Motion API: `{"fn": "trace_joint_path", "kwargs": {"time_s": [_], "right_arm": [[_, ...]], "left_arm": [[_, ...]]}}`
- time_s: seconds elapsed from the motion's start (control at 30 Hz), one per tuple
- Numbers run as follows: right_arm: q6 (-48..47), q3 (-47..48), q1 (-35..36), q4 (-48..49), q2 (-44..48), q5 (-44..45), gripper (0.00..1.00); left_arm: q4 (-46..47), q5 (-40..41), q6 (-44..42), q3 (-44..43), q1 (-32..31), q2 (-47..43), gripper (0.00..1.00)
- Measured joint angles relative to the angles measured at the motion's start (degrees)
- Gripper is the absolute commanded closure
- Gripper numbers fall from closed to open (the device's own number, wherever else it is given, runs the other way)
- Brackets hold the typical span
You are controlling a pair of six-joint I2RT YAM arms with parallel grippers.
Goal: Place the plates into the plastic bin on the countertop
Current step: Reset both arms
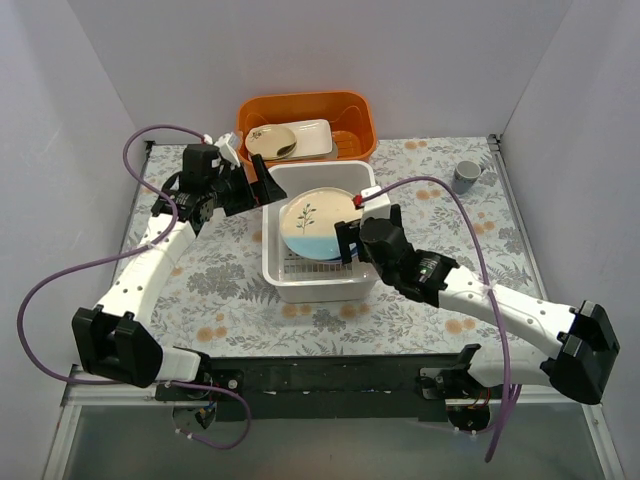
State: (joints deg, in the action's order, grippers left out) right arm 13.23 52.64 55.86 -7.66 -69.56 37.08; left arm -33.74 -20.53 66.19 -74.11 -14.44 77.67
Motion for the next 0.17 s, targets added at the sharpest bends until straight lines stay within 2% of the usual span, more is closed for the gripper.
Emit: {"fn": "trace_joint_path", "kwargs": {"time_s": [0.17], "right_arm": [[0.55, -0.15, -1.22, -1.38, 2.67, -0.39, 0.02]], "left_arm": [[3.89, -0.85, 0.42, 3.54, 0.0, -1.31, 0.02]]}}
